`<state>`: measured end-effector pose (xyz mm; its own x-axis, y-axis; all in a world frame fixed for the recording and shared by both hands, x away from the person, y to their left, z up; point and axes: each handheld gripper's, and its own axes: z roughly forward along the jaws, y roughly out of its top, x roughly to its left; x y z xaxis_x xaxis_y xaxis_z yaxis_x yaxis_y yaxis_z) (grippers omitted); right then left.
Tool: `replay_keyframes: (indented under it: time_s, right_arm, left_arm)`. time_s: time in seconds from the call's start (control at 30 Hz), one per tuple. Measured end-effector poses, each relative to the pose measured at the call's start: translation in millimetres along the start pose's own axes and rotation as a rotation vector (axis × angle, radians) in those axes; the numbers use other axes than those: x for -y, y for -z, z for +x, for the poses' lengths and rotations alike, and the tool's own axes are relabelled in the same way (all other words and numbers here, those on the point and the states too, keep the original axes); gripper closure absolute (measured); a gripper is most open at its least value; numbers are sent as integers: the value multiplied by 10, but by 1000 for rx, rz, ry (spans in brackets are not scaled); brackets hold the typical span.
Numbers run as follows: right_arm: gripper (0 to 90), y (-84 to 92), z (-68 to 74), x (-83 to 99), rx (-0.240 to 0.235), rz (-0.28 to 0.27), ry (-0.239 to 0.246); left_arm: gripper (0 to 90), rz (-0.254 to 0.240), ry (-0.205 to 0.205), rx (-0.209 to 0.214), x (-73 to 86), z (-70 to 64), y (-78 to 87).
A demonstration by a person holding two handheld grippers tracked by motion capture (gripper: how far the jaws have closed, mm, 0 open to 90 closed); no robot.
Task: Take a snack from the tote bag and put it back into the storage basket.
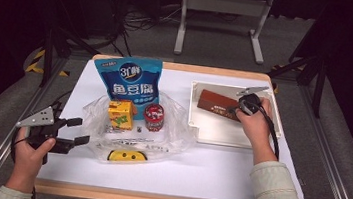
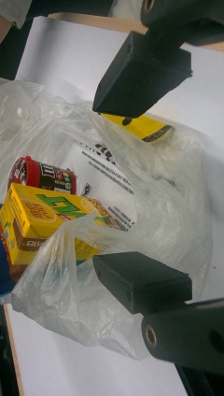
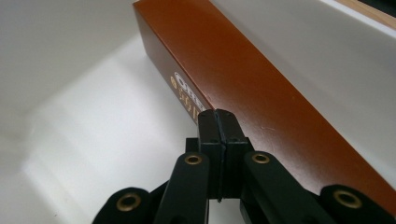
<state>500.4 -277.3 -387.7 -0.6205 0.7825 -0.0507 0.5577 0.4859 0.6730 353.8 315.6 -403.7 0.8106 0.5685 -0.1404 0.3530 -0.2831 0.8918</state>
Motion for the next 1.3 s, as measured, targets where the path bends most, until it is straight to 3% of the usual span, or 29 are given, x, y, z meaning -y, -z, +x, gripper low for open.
replay_keyframes:
  time_s: [0.3, 0.73, 1.0, 1.3]
  right_arm:
    - [900, -36, -82, -3, 56, -13, -63]
    - [900, -81, -182, 41, 108, -9, -89]
    - [893, -51, -155, 34, 89, -5, -84]
    - [818, 125, -55, -110, 56, -77, -53]
  left_arm:
    - [233, -4, 6, 0, 7, -5, 5]
    - [231, -6, 2, -2, 6, -2, 6]
    - [230, -6, 6, -2, 5, -5, 15]
    - [222, -4, 6, -5, -6, 0, 10]
